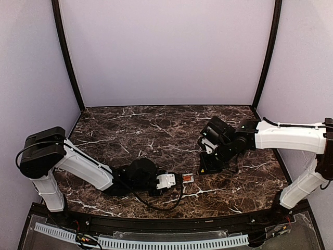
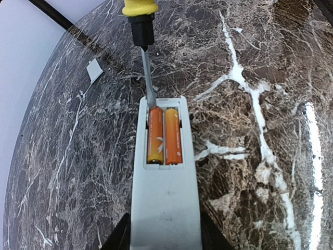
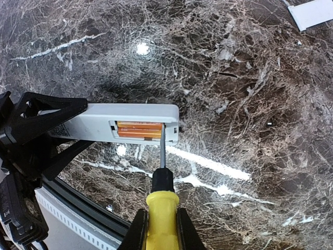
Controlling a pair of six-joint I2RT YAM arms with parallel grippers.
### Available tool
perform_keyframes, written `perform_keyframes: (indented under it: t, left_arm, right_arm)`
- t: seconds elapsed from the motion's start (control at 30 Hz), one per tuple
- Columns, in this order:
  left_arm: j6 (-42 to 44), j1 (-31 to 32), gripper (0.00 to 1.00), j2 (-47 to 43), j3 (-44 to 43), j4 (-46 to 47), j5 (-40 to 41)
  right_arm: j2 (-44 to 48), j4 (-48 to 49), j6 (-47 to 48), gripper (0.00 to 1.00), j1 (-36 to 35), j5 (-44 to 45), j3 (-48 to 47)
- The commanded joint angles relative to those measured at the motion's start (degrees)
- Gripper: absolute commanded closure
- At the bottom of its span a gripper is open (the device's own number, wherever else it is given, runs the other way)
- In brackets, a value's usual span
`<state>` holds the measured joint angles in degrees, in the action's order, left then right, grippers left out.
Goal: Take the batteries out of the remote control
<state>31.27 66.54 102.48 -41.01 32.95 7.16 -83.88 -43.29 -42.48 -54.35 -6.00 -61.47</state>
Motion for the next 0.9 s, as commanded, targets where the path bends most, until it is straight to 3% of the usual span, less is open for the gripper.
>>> perform_keyframes:
  t: [0.0,0.87]
  left_arm:
    - [-0.13,0.43,1.00,0.07,-1.25,-0.34,0.42]
    - [0.15,0.82,1.00,0.70,-2.22,-1.61,0.66]
  right_arm:
    - [-0.59,0.10,0.02,1.00,-0.41,1.17,-0.23]
    - [-2.34,0.84,-0.50,1.00,-1.31,1.89,-0.07]
